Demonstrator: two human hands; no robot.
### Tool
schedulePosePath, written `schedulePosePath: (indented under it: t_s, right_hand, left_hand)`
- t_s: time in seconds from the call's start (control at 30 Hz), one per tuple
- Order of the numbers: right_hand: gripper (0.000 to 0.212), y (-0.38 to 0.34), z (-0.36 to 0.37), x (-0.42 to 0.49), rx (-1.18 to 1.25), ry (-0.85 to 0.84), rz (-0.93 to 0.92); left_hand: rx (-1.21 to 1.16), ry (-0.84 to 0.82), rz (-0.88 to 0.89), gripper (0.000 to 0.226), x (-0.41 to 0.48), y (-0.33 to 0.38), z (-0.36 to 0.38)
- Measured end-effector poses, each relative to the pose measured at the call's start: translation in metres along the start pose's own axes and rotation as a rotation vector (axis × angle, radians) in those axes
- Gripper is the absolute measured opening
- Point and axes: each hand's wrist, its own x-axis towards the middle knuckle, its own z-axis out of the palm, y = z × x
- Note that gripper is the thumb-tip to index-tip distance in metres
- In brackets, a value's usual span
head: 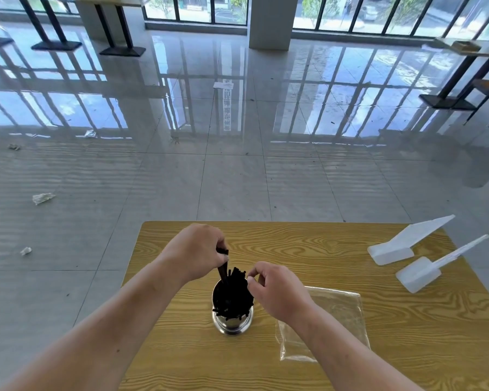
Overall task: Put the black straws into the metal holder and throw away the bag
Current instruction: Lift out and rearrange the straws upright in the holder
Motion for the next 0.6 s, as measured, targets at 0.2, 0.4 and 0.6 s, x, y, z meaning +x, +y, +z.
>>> schedulePosePath:
  t_s: [0.2,0.4,0.6]
  right_hand:
    - [0.015,-0.005,-0.003,-0.002,0.043,0.002,0.005]
    - [0.018,-0.008,-0.006,-0.001,0.077,-0.011,0.019]
    - [0.02,-0.01,-0.007,0.001,0.106,-0.007,0.039]
  left_hand:
    - [-0.017,0.024,-0.051,0.016,-0.003,0.0,-0.027]
    - [-0.135,0.095,-0.079,0.016,-0.005,-0.008,-0.05]
    - [-0.506,0.391,-0.085,0.013,0.001,-0.019,-0.046]
